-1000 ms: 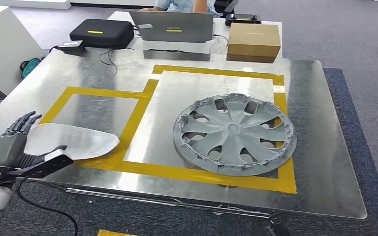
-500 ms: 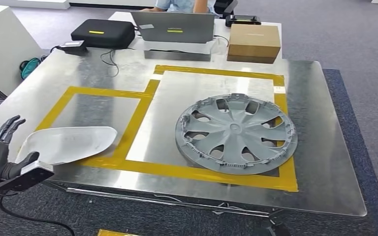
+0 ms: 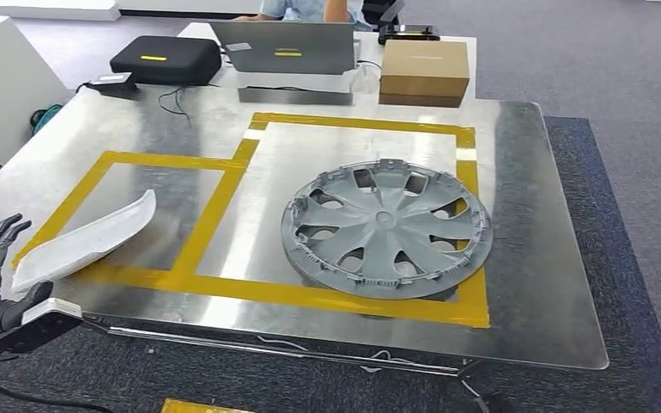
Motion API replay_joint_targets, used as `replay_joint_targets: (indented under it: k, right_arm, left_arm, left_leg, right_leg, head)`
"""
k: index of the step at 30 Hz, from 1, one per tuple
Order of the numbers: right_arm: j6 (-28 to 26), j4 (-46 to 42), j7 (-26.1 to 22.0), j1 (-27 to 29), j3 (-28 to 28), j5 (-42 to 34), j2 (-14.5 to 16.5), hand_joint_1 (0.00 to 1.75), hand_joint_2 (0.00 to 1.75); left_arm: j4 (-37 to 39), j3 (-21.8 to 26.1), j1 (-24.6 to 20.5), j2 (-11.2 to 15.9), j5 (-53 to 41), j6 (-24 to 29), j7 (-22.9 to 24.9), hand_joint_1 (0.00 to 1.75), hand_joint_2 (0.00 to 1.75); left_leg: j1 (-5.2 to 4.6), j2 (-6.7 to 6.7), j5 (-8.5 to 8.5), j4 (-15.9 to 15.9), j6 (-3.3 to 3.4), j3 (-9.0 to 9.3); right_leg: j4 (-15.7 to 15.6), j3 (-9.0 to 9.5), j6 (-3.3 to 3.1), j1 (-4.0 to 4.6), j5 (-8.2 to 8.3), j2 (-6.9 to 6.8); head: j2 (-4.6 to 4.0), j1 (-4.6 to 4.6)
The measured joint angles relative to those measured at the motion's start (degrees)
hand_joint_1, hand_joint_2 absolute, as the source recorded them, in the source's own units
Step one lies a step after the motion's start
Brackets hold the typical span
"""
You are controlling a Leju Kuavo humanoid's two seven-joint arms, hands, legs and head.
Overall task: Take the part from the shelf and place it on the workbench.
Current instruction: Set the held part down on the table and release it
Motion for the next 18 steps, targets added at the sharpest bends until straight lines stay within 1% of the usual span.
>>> replay_joint_targets:
  k: [1, 2, 3, 4, 5, 6, 7, 8, 9, 10, 11, 12, 13, 14, 15, 16, 17, 18]
  right_arm:
    - [0.0, 0.0, 0.0, 0.0, 0.0, 0.0, 0.0, 0.0, 0.0]
    - [0.0, 0.0, 0.0, -0.1, 0.0, 0.0, 0.0, 0.0, 0.0]
    - [0.0, 0.0, 0.0, -0.1, 0.0, 0.0, 0.0, 0.0, 0.0]
    - [0.0, 0.1, 0.0, -0.1, 0.0, -0.1, 0.0, 0.0, 0.0]
    - [0.0, 0.1, 0.0, -0.1, 0.0, -0.1, 0.0, 0.0, 0.0]
    - [0.0, 0.1, 0.0, -0.1, 0.0, -0.2, 0.0, 0.0, 0.0]
    - [0.0, 0.1, 0.0, -0.1, 0.1, -0.3, 0.0, 0.0, 0.0]
    - [0.0, 0.1, 0.0, -0.1, 0.1, -0.4, 0.0, 0.0, 0.0]
    - [0.0, 0.1, 0.0, -0.1, 0.1, -0.5, -0.1, 0.0, 0.0]
    - [0.0, 0.1, 0.0, -0.2, 0.2, -0.5, -0.1, 0.0, 0.0]
    - [0.0, 0.1, 0.0, -0.2, 0.2, -0.6, -0.2, 0.0, 0.0]
    - [0.0, 0.1, 0.0, -0.2, 0.2, -0.7, -0.3, 0.0, 0.0]
    - [0.0, 0.1, 0.0, -0.1, 0.2, -0.7, -0.3, 0.0, 0.0]
    - [0.0, 0.1, 0.0, 0.1, 0.2, -0.7, -0.3, 0.0, 0.0]
    - [0.0, 0.1, 0.0, 0.2, 0.2, -0.8, -0.3, 0.0, 0.0]
    - [0.0, 0.1, 0.0, 0.3, 0.2, -0.8, -0.3, 0.0, 0.0]
    - [0.0, 0.1, 0.0, 0.3, 0.3, -0.8, -0.3, 0.0, 0.0]
    - [0.1, 0.1, 0.0, 0.3, 0.3, -0.8, -0.3, 0.0, 0.0]
  left_arm:
    - [-0.1, 0.1, 0.0, 0.0, 0.0, 0.0, 0.0, 0.0, 0.0]
    - [-0.1, 0.2, 0.0, 0.0, 0.1, 0.0, 0.0, 0.0, 0.0]
    - [-0.1, 0.2, 0.1, 0.0, 0.1, 0.0, 0.0, 0.0, 0.0]
    - [-0.1, 0.3, 0.2, -0.1, 0.2, 0.0, -0.2, 0.0, 0.0]
    - [-0.1, 0.5, 0.4, -0.1, 0.3, 0.1, -0.4, 0.0, 0.0]
    - [-0.2, 0.6, 0.6, -0.2, 0.4, 0.1, -0.7, 0.0, 0.0]
    - [-0.3, 0.9, 0.8, -0.2, 0.7, 0.2, -1.1, 0.0, 0.0]
    - [-0.5, 1.1, 1.0, -0.3, 0.9, 0.3, -1.5, 0.0, 0.0]
    - [-0.7, 1.3, 1.2, -0.3, 1.3, 0.3, -1.9, 0.0, 0.0]
    - [-0.9, 1.5, 1.4, -0.4, 1.6, 0.3, -2.3, 0.0, 0.0]
    - [-1.1, 1.7, 1.6, -0.6, 1.8, 0.3, -2.6, 0.0, 0.0]
    - [-1.2, 2.0, 1.8, -0.7, 2.0, 0.3, -2.8, 0.0, 0.0]
    - [-1.3, 2.2, 2.0, -0.8, 2.2, 0.3, -2.9, 0.0, 0.0]
    - [-1.4, 2.4, 2.2, -0.9, 2.4, 0.3, -3.0, 0.0, 0.0]
    - [-1.6, 2.6, 2.3, -1.0, 2.6, 0.3, -3.1, 0.0, 0.0]
    - [-1.7, 2.8, 2.4, -1.1, 2.8, 0.3, -3.2, 0.0, 0.0]
    - [-1.9, 3.0, 2.5, -1.2, 3.0, 0.3, -3.4, 0.0, 0.0]
    - [-2.0, 3.3, 2.7, -1.3, 3.2, 0.3, -3.6, 0.0, 0.0]
  left_leg:
    - [-0.06, 0.0, -1.83, 2.4, -0.01, -1.08]
    - [-0.2, 0.0, -4.08, 6.1, 0.02, -2.66]
    - [-0.34, -0.02, -6.16, 10.2, 0.04, -4.43]
    - [-0.42, -0.02, -7.4, 13.5, 0.06, -5.79]
    - [-0.45, -0.02, -7.54, 15.2, 0.08, -6.42]
    - [-0.42, -0.02, -6.43, 14.6, 0.09, -5.96]
    - [-0.35, -0.01, -4.49, 11.9, 0.02, -4.48]
    - [-0.18, -0.01, -2.38, 8.1, -0.23, -2.43]
    - [-0.15, -0.14, -0.79, 4.3, -0.5, -0.49]
    - [-0.1, -0.32, 0.02, 1.6, -0.54, 0.8]
    - [-0.14, -0.52, 0.14, 0.3, -0.4, 1.26]
    - [-0.32, -0.72, -0.01, 0.2, -0.01, 1.05]
    - [-0.34, -0.76, 0.01, 0.3, 0.56, 0.57]
    - [-0.41, -0.71, 0.22, 0.5, 1.12, 0.12]
    - [-0.47, -0.62, 0.59, 0.6, 1.73, -0.34]
    - [-0.56, -0.52, 1.03, 0.6, 2.35, -0.84]
    - [-0.72, -0.42, 1.51, 0.6, 2.87, -1.39]
    - [-0.96, -0.34, 2.0, 0.6, 3.24, -2.03]
  right_leg:
    - [-0.4, -0.1, -0.6, -0.01, 0.35, -0.04]
    - [-0.7, -0.31, -0.99, 0.07, 0.67, -0.11]
    - [-0.9, -0.59, -1.22, 0.15, 0.97, -0.17]
    - [-0.9, -0.89, -1.3, 0.21, 1.24, -0.23]
    - [-0.9, -1.22, -1.3, 0.24, 1.51, -0.27]
    - [-0.9, -1.52, -1.19, 0.21, 1.77, -0.28]
    - [-0.9, -1.79, -1.01, 0.1, 2.02, -0.27]
    - [-0.8, -2.06, -0.74, 0.0, 2.25, -0.24]
    - [-0.5, -2.42, -0.38, -0.01, 2.44, -0.19]
    - [-0.2, -2.8, 0.02, 0.06, 2.69, -0.11]
    - [0.0, -3.19, 0.41, 0.18, 2.98, -0.03]
    - [0.1, -3.51, 0.75, 0.25, 3.39, 0.04]
    - [0.0, -3.77, 1.05, 0.21, 3.78, 0.06]
    - [0.2, -4.14, 1.26, 0.11, 3.56, -0.05]
    - [1.1, -4.64, 1.43, 0.05, 2.5, -0.19]
    - [3.1, -5.43, 1.58, 0.04, 0.49, -0.33]
    - [6.4, -6.48, 1.65, 0.1, -2.23, -0.44]
    - [10.4, -7.53, 1.65, 0.2, -4.89, -0.46]
  head:
    - [0.0, -0.17]
    - [0.0, -0.32]
    - [0.0, -0.44]
    - [0.0, -0.49]
    - [0.0, -0.51]
    - [0.0, -0.55]
    - [0.0, -0.58]
    - [0.0, -0.64]
    - [0.0, -0.74]
    - [0.0, -0.77]
    - [0.0, -0.8]
    - [0.0, -0.77]
    - [0.0, -0.68]
    - [0.0, -0.61]
    - [0.0, -0.5]
    - [0.0, -0.42]
    - [0.0, -0.33]
    - [0.0, -0.27]
